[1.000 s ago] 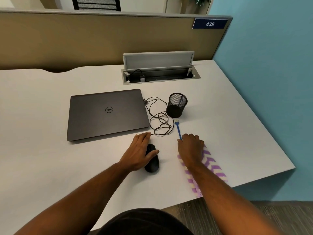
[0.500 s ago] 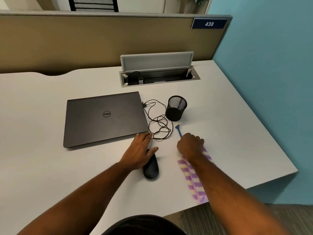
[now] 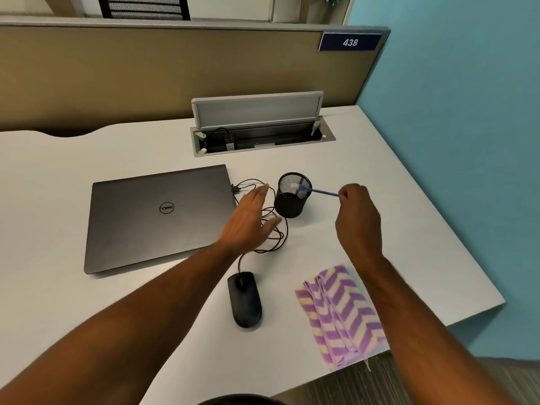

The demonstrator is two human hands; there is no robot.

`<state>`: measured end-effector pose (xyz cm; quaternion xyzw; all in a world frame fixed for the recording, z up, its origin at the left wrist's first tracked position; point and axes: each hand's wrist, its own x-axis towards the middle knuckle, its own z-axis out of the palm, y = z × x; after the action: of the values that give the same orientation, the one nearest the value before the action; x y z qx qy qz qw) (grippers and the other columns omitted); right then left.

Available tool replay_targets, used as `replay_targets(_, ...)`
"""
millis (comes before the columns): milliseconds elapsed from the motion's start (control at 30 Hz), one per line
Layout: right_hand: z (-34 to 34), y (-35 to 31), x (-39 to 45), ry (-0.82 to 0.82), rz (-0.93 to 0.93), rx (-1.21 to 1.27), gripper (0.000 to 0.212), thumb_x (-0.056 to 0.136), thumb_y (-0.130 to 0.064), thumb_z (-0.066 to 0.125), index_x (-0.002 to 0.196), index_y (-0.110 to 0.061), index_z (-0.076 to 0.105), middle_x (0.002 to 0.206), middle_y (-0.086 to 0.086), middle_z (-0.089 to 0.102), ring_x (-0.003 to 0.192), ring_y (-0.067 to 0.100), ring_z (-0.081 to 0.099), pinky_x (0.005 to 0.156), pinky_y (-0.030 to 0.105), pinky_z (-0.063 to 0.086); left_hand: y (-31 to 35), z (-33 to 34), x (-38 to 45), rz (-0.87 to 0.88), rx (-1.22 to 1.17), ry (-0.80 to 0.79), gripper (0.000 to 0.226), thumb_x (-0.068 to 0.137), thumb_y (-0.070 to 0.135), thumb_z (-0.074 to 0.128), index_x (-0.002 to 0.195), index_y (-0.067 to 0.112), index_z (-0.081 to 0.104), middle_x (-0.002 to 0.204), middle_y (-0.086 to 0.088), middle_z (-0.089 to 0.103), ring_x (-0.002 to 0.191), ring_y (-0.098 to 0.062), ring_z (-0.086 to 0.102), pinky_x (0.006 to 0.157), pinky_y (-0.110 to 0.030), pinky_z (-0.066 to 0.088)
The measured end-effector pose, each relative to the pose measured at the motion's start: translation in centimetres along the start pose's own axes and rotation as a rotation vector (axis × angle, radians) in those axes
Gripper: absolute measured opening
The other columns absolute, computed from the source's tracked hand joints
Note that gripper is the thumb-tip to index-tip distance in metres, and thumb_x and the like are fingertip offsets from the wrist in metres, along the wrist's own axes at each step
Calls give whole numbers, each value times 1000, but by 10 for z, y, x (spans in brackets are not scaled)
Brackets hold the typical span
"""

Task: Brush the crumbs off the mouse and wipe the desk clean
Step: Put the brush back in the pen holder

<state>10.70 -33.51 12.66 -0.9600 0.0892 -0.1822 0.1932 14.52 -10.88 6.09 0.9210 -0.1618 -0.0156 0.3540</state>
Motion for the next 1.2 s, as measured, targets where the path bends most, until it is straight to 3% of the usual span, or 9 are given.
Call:
replay_targets(233, 28, -14, 36, -92, -119, -193, 24, 93, -5, 62, 116, -8, 58, 108, 13, 63, 90, 27, 65, 73, 32, 54, 28, -2, 53, -36, -94, -80, 88, 97, 31, 68, 162, 18, 10, 167, -4, 19, 152, -23, 20, 122, -38, 22)
replay_targets(333, 38, -19, 42, -172, -208, -269, 31, 91, -7, 65, 120, -4, 57, 112, 17, 63, 94, 28, 63, 74, 33, 54, 35, 0, 68, -16, -57, -128, 85, 98, 30, 66, 161, 16, 11, 168, -6, 18, 153, -24, 17, 125, -43, 18)
replay_targets(500, 55, -22, 46, -202, -285, -321, 37, 87, -14, 72, 120, -3, 57, 109, 17, 64, 92, 27, 63, 70, 31, 52, 33, 6, 80, 4, 30, -204, 80, 100, 31, 63, 161, 15, 13, 168, -6, 18, 154, -23, 13, 124, -38, 12)
replay_targets(633, 65, -24, 49, -199, -321, -358, 35, 84, -15, 76, 114, -3, 62, 99, 16, 67, 84, 28, 65, 67, 32, 52, 28, 10, 81, -9, 20, -199, 78, 100, 28, 63, 161, 16, 17, 166, -5, 25, 151, -24, 22, 121, -38, 22)
replay_targets(933, 73, -20, 49, -202, -389, -358, 19, 81, -13, 78, 96, -6, 70, 86, 12, 70, 76, 29, 65, 59, 33, 50, 24, 9, 82, 26, 19, -176, 76, 100, 28, 64, 160, 14, 20, 164, -6, 30, 150, -24, 25, 121, -38, 23)
replay_targets(1067, 73, -17, 44, -232, -395, -320, 21, 90, -19, 69, 108, -8, 68, 100, 12, 71, 86, 28, 65, 68, 35, 53, 23, 11, 80, 36, 24, -162, 74, 100, 29, 63, 160, 14, 22, 163, -7, 31, 149, -24, 27, 123, -41, 23)
replay_targets(1200, 70, -18, 38, -281, -182, -61, 26, 103, -27, 48, 122, -12, 59, 111, 8, 66, 97, 24, 64, 82, 33, 54, 25, 11, 79, 49, 34, -159, 73, 101, 29, 62, 160, 13, 21, 163, -8, 30, 150, -25, 26, 124, -42, 20)
